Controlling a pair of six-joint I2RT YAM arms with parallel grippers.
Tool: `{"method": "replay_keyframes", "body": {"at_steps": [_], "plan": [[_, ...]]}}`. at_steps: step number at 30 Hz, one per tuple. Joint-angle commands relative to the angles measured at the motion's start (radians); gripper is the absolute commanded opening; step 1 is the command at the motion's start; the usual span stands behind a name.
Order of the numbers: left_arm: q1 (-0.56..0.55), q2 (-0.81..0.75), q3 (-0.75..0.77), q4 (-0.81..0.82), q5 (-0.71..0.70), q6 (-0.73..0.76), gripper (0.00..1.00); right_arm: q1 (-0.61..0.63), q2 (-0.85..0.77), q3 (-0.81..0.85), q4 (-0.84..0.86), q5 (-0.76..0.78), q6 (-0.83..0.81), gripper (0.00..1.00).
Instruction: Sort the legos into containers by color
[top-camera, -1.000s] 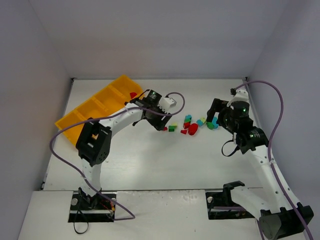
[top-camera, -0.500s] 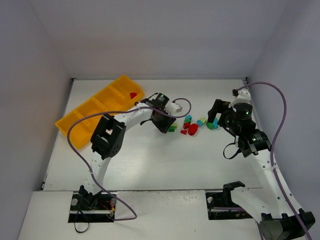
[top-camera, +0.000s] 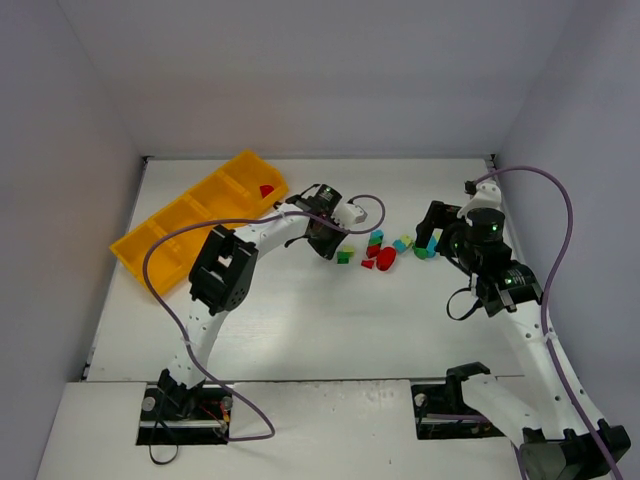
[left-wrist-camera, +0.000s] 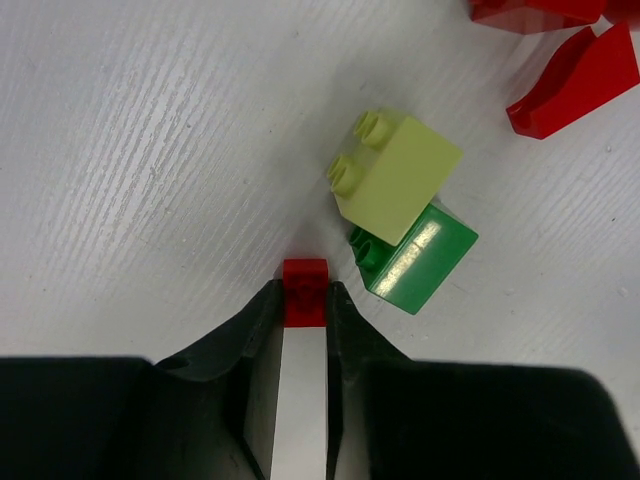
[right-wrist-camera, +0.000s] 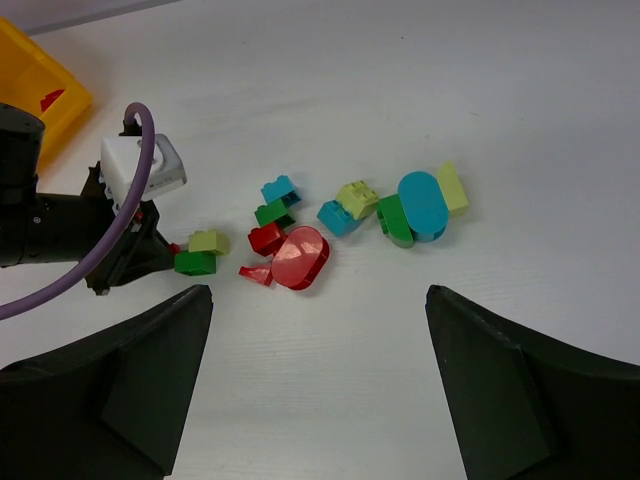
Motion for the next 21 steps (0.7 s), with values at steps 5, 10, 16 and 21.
{"method": "replay_keyframes", "body": {"at_steps": [5,10,16,21], "plan": [[0.035,-0.066,0.037,-0.034,-0.064,0.033,0.00,-0.004,-0.002,0.014,0.035,0.017,-0.006,0.84],[0.134,-0.123,0.110,0.007,-0.171,-0.034,0.00,-0.004,-0.006,0.008,0.035,0.025,-0.008,0.84],[0.271,-0.064,0.309,0.024,-0.408,-0.123,0.00,-0.004,-0.009,0.006,0.037,0.025,-0.005,0.84],[0.318,0.022,0.454,0.038,-0.543,-0.134,0.00,-0.006,-0.022,0.005,0.035,0.028,-0.005,0.84]]}}
